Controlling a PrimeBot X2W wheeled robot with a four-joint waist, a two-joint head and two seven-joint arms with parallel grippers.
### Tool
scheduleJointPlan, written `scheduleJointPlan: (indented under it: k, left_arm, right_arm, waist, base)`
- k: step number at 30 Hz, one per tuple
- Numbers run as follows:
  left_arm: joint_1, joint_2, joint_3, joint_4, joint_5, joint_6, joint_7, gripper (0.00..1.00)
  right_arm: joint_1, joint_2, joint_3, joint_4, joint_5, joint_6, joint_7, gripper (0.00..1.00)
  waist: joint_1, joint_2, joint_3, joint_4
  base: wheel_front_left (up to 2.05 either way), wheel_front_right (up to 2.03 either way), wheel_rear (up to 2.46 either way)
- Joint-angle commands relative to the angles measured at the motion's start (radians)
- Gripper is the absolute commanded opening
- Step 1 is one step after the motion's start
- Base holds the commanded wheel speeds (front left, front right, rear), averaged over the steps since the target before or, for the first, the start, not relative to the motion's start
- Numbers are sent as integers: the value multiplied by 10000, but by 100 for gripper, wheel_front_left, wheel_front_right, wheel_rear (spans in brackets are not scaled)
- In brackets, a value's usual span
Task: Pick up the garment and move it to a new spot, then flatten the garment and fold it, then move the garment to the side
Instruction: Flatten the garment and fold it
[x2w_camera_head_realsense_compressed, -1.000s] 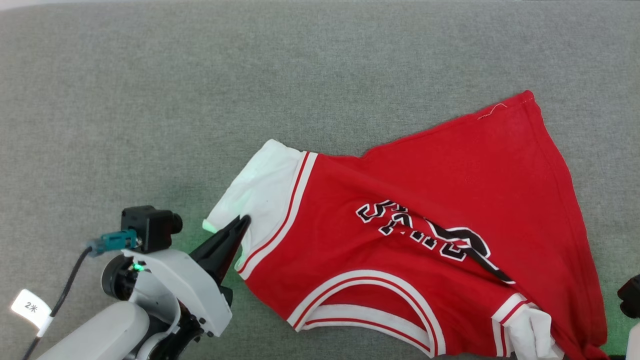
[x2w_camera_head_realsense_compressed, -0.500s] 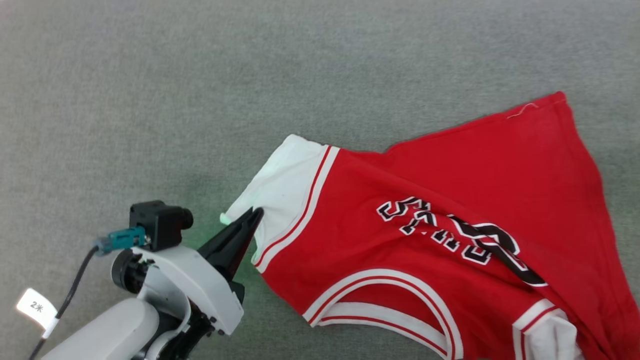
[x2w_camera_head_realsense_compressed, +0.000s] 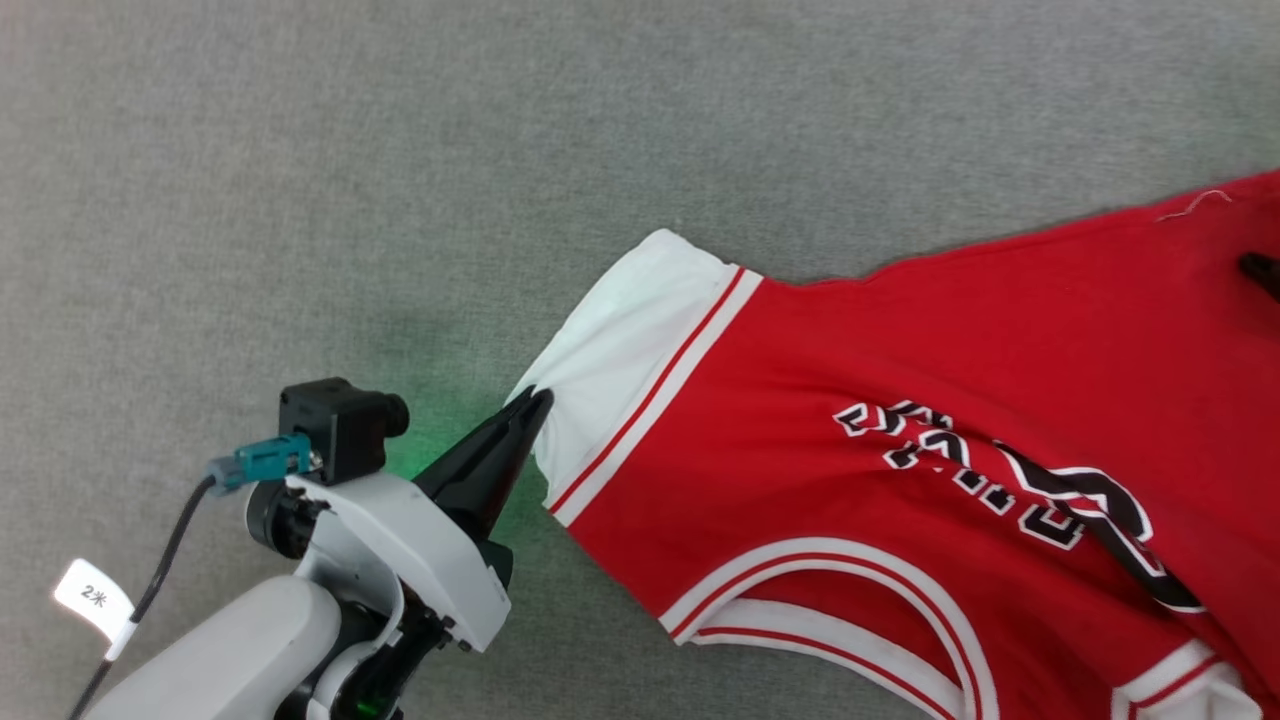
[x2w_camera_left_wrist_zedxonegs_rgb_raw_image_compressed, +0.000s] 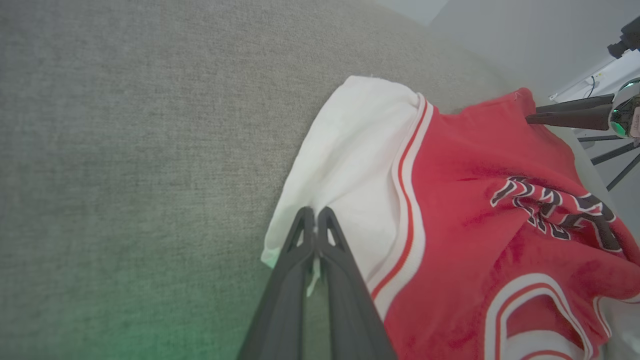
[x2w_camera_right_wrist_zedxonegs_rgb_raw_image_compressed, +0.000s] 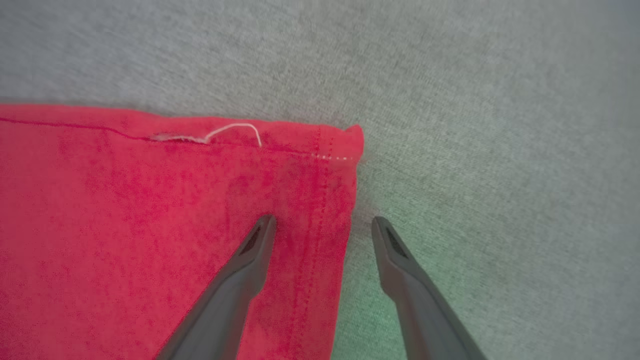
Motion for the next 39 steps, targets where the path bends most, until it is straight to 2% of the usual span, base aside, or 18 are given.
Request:
scheduleJointPlan:
  k: [1, 5, 6, 8, 9, 15, 21, 23, 27, 30, 34, 39]
  left_arm:
    - [-126, -42, 2, 53, 40, -31, -61, 0]
    - [-165, -139, -24, 179, 59, -113, -119, 0]
    - [-169, -170, -37, 215, 54, -131, -128, 0]
    - [-201, -222, -47, 279, 36, -187, -151, 0]
    - [-215, -243, -45, 321, 11, -219, -153, 0]
    - [-457, -325, 106, 531, -145, -523, -270, 0]
    - [-1437, -561, 476, 1008, -453, -1134, -84, 0]
    - [-2050, -771, 686, 1317, -771, -1434, 145, 0]
    - [-3682, -1096, 1418, 2280, -1458, -1930, 568, 0]
    - [-5233, -1274, 1819, 3384, -1511, -2156, 862, 0]
    - [-7499, -1502, 2121, 4980, -927, -2238, 790, 0]
    - [-10188, -1902, 2478, 6974, -11, -2298, -160, 0]
  right_arm:
    - [-160, 4, 201, 225, 119, -7, -56, 100]
    - [-274, 10, 910, 903, 405, -9, -90, 100]
    - [-302, 19, 1077, 986, 550, -7, -82, 71]
    - [-334, 47, 1326, 1095, 849, -7, -147, 4]
    - [-395, 50, 1411, 1154, 919, -5, -164, 0]
    - [-871, -23, 1493, 1476, 1316, -4, -953, 0]
    - [-1462, 289, 815, 2092, 1565, -9, -1937, 0]
    - [-1890, 493, 386, 2546, 1392, -9, -2580, 0]
    - [-3072, 1181, -404, 3555, 921, -9, -3702, 0]
    - [-4154, 1624, -857, 4212, 469, -9, -4249, 0]
    - [-5729, 2192, -1464, 5076, -59, -12, -4848, 0]
    - [-7545, 2647, -1975, 5909, -682, -18, -5647, 0]
  waist:
    - [0, 0, 251, 249]
    - [0, 0, 284, 314]
    - [0, 0, 265, 318]
    - [0, 0, 202, 299]
    - [0, 0, 150, 284]
    - [0, 0, -267, 165]
    - [0, 0, -450, 159]
    - [0, 0, -414, 134]
    - [0, 0, -142, 52]
    - [0, 0, 187, -67]
    - [0, 0, 746, -291]
    - [0, 0, 1320, -573]
  base:
    - [0, 0, 0]
    - [0, 0, 0]
    - [0, 0, 0]
    - [0, 0, 0]
    - [0, 0, 0]
    - [0, 0, 0]
    - [0, 0, 0]
    - [0, 0, 0]
    - [0, 0, 0]
    - [0, 0, 0]
    - [0, 0, 0]
    - [0, 0, 0]
